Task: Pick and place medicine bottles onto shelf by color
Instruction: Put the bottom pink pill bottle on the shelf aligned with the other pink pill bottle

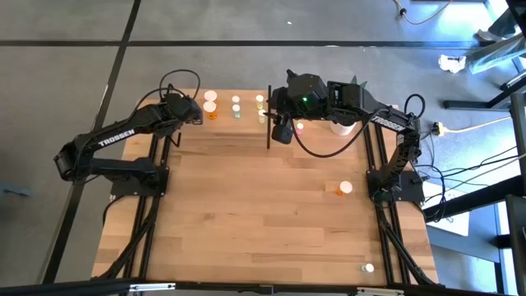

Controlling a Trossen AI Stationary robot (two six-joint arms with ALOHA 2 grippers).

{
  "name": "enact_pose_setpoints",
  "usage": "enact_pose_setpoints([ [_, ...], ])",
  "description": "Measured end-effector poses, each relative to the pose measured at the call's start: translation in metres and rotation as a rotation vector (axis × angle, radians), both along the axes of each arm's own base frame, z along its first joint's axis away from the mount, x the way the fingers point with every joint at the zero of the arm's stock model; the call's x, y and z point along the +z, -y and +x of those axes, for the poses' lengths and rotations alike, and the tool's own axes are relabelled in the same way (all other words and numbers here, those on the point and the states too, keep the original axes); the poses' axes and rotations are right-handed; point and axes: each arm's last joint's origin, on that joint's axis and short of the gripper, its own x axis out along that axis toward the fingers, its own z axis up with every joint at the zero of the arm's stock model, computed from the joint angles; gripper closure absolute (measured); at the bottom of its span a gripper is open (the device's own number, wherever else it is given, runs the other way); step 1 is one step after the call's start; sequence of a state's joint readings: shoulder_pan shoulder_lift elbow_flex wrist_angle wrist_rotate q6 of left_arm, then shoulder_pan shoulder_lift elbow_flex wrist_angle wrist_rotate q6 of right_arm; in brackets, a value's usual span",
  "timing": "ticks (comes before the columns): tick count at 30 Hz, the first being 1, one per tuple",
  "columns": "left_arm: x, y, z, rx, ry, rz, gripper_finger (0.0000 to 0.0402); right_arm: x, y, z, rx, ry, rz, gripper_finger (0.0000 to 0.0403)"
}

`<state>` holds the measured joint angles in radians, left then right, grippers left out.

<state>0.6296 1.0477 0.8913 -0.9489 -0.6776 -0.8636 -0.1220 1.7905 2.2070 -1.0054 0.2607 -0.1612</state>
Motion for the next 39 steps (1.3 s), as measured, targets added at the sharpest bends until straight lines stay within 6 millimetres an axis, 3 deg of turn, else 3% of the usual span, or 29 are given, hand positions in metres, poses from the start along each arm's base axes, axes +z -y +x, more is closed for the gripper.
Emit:
enact_pose_setpoints([
  [22,-0.002,0.002,-0.002,-0.011,-0.023,-0.045,0.0211,0.000,0.000,0.000,0.000,0.000,0.000,0.0231],
  [39,-0.013,-0.007,0.011,-0.015,-0.032,-0.063,0.0211,0.000,0.000,0.000,0.000,0.000,0.000,0.0231],
])
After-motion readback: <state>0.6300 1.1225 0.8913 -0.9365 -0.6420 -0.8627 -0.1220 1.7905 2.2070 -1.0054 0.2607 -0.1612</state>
